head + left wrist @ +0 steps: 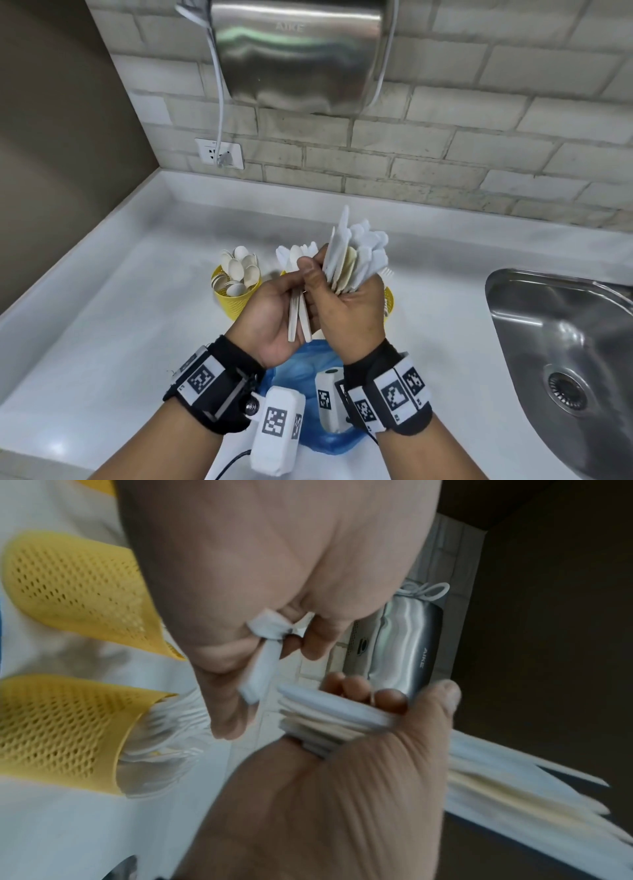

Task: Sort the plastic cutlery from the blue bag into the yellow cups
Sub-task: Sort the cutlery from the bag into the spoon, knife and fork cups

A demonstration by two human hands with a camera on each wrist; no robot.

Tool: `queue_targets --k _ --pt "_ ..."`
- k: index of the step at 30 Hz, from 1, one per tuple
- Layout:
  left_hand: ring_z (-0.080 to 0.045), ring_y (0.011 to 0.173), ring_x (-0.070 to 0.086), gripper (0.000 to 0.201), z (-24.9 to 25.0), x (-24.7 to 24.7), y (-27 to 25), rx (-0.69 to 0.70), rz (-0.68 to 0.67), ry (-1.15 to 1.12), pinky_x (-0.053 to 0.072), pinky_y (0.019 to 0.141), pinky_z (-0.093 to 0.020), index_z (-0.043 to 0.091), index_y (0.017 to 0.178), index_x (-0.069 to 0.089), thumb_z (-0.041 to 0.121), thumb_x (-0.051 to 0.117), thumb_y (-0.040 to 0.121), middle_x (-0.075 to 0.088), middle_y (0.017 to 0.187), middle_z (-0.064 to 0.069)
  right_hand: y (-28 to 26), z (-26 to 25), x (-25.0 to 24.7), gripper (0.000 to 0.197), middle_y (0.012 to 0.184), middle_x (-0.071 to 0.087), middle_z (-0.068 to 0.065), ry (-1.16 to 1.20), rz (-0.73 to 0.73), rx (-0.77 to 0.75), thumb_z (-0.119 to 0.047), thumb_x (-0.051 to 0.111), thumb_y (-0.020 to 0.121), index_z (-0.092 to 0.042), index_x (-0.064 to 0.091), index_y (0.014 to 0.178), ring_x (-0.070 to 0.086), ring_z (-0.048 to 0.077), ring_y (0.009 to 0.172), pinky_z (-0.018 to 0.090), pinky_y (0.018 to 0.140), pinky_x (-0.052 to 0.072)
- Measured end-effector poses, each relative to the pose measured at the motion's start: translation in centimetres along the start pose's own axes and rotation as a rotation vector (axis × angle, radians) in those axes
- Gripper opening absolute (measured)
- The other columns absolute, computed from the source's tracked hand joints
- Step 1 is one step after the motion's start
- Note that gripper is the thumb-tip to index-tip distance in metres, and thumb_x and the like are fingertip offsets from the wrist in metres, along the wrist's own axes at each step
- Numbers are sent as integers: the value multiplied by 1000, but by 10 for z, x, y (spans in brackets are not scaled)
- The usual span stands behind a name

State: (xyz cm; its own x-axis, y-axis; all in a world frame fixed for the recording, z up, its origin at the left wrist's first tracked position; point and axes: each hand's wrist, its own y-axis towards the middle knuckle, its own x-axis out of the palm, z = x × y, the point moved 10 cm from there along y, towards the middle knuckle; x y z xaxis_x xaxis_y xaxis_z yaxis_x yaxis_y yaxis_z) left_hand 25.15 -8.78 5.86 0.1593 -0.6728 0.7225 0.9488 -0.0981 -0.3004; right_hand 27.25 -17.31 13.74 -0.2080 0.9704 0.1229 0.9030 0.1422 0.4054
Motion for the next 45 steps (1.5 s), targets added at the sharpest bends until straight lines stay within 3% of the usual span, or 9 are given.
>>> queue_targets --k 4,9,12,17,23,25,28,37,45 --pt "-30 120 67 44 8 5 -1 25 -17 -64 46 113 -42 7 128 71 28 49 96 69 129 -18 2 7 4 17 86 77 0 1 -24 32 -15 81 85 -5 71 96 75 15 82 32 77 60" --pt "-30 118 63 45 7 -4 -3 25 60 5 60 92 -39 -1 133 62 30 44 106 55 134 -16 5 21 2 10 67 66 1 74 -27 130 -21 70 96 -26 67 87 65 18 64 32 67 54" --pt "-27 90 67 36 9 -8 -9 54 108 90 62 76 -42 12 83 56 39 47 106 63 99 -15 11 18 -11 14 62 59 2 149 53 151 -23 68 97 -30 66 85 57 21 55 35 61 50" --pt "-14 49 28 38 30 -8 -17 248 161 490 29 44 -23 20 78 41 44 46 106 41 70 -1 23 22 -30 7 64 62 3 140 79 200 -20 75 92 -14 72 93 48 19 46 28 50 42" --pt "-10 52 23 34 36 15 -28 351 111 697 15 48 -26 27 80 51 50 41 103 33 65 5 22 22 -21 27 65 59 24 62 -69 255 -37 84 82 -13 75 89 43 23 46 35 51 40" --pt "-6 50 25 37 39 21 -31 412 118 715 22 44 -17 33 78 58 38 38 108 34 62 8 22 19 -21 18 63 62 17 27 -62 252 -30 84 85 -14 75 86 47 21 47 35 53 42" --pt "-5 46 29 35 44 19 -32 452 160 741 26 41 -16 13 87 54 34 39 109 36 59 7 22 21 -27 14 58 62 -6 -31 -10 268 -19 78 90 -17 74 77 53 12 50 30 60 44" --pt "-14 56 47 36 59 21 -39 660 279 1142 43 58 -34 18 82 53 36 39 110 51 60 4 20 19 -32 25 53 54 -7 -92 95 270 -27 74 87 -8 67 72 51 16 50 32 58 45" --pt "-21 75 64 36 61 37 -52 847 475 1749 41 55 -32 24 123 55 40 27 108 69 83 2 19 5 -22 16 79 75 0 -215 49 125 -26 85 84 -14 74 86 73 15 76 28 70 58"
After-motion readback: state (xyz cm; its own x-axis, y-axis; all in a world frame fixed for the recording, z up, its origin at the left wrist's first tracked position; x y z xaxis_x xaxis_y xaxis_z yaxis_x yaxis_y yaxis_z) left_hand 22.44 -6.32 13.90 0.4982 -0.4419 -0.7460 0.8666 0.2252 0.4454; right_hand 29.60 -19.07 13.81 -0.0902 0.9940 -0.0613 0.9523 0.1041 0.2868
